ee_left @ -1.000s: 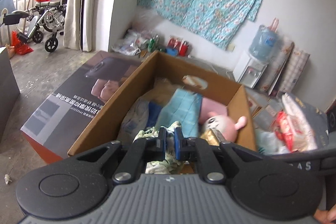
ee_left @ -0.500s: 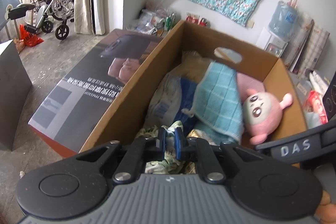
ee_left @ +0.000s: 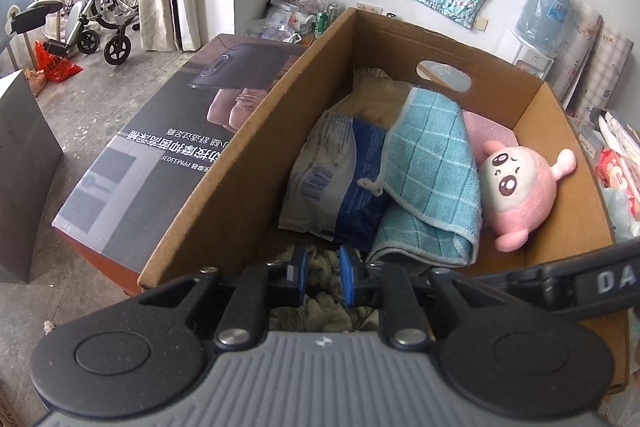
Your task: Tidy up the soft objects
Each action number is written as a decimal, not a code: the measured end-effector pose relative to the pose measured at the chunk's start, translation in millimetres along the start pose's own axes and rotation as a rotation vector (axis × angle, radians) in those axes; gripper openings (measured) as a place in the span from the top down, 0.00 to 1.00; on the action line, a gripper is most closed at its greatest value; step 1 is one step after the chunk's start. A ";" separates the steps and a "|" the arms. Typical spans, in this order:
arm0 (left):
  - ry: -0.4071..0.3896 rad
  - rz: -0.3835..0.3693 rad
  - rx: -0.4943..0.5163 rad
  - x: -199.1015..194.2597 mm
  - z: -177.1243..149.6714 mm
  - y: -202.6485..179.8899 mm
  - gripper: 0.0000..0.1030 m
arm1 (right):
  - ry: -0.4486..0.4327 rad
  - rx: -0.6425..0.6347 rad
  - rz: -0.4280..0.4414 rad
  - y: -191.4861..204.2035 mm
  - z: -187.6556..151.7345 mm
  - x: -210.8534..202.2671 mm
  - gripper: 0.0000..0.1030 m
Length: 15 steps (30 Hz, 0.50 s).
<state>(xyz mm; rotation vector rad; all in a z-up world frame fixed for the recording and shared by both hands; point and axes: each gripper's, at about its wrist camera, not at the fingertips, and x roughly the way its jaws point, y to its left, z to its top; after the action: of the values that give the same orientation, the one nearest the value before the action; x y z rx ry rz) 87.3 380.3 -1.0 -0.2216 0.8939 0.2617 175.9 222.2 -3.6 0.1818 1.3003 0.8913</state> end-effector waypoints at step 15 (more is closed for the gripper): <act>-0.109 0.007 -0.074 -39.2 0.9 11.3 0.51 | 0.096 -0.107 -0.029 9.3 1.4 20.7 0.53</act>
<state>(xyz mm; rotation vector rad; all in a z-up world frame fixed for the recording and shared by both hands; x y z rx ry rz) 60.9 386.1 29.6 -0.2699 0.7775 0.3111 172.8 242.4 -13.4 0.0364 1.3371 0.9524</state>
